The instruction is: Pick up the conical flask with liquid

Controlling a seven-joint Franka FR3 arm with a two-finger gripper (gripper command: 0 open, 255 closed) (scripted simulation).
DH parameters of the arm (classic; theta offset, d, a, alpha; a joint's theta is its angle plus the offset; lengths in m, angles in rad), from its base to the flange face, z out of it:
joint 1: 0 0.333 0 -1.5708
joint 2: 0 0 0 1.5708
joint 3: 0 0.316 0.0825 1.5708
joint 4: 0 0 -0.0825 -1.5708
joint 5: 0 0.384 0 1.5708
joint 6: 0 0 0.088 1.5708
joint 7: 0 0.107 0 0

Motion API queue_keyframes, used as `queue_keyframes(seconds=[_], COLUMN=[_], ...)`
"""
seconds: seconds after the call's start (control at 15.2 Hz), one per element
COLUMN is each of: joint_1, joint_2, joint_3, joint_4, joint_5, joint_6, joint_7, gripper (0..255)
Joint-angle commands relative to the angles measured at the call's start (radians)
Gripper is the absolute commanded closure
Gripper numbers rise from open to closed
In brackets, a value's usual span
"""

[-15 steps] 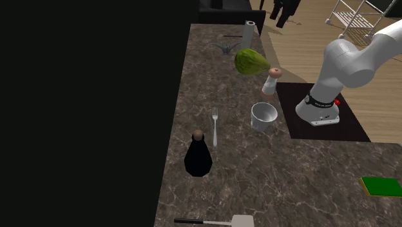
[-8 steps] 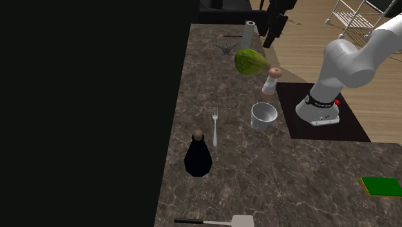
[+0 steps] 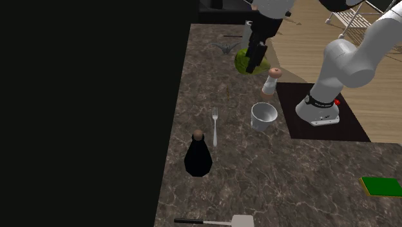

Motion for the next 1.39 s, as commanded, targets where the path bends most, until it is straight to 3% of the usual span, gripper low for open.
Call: queue_keyframes(seconds=[0.0,0.33,0.66,0.92,1.32], joint_1=[-0.004,-0.01,0.013,0.068,0.194], joint_2=[0.072,0.264,0.484,0.673,0.952], joint_3=[0.044,0.142,0.209,0.223,0.192], joint_4=[0.03,0.147,0.302,0.458,0.745], joint_5=[-0.02,-0.109,-0.243,-0.357,-0.486], joint_6=[0.031,0.066,0.064,0.029,-0.064], joint_7=[0.06,0.217,0.385,0.506,0.621], gripper=[0,0,0,0,0])
